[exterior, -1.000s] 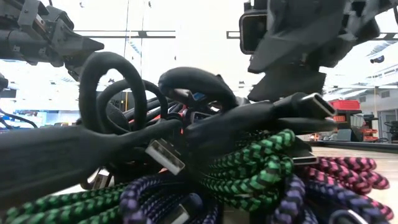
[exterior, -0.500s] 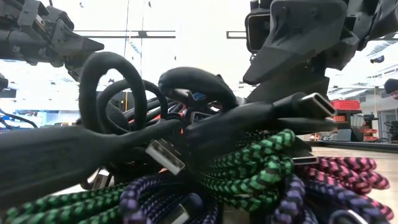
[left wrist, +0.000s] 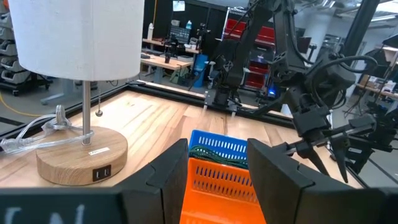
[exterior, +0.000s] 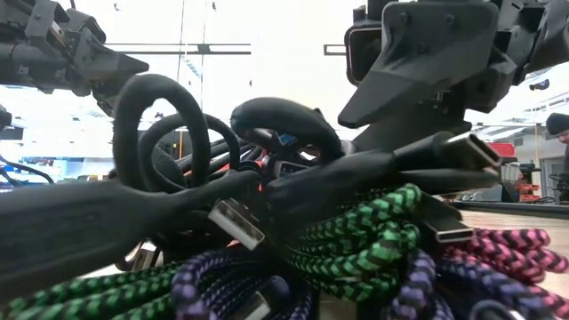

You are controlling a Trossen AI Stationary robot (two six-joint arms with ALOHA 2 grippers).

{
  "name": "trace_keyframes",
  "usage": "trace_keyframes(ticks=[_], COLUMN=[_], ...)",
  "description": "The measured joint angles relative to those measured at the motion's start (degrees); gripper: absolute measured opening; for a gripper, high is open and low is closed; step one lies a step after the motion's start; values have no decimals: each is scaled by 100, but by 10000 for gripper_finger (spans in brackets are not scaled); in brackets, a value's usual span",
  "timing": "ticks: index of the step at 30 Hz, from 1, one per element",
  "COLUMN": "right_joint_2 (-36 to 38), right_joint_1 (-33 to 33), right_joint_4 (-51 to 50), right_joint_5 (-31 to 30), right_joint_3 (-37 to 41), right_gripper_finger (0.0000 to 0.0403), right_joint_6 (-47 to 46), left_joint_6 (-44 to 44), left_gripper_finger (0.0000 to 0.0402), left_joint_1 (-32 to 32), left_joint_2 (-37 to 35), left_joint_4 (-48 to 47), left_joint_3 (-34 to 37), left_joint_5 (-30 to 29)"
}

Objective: Pick & Place USB Port
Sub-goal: Put the black USB cable into the orange bin

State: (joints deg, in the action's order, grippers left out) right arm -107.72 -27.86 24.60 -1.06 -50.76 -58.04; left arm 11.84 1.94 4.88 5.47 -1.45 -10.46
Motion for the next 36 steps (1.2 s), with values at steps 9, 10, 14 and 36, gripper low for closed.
trace_keyframes(ticks=[9, 10, 14, 36], right_joint_2=[-4, -4, -4, -50], right_joint_1=[-87, -90, -75, -79], right_joint_4=[-142, -107, -67, -130], right_joint_5=[-81, -121, -205, -299], right_joint_3=[2, 2, 2, 2], right_gripper_finger=[100, 100, 100, 100], right_joint_6=[-146, -137, -130, -151], left_joint_6=[0, 1, 1, 2], left_gripper_finger=[170, 170, 170, 170], left_joint_1=[2, 0, 1, 0], left_joint_2=[-2, -1, -1, -1], left_joint_4=[-15, -17, -17, -25], left_joint_3=[0, 0, 0, 0], left_joint_5=[-2, 0, 0, -2])
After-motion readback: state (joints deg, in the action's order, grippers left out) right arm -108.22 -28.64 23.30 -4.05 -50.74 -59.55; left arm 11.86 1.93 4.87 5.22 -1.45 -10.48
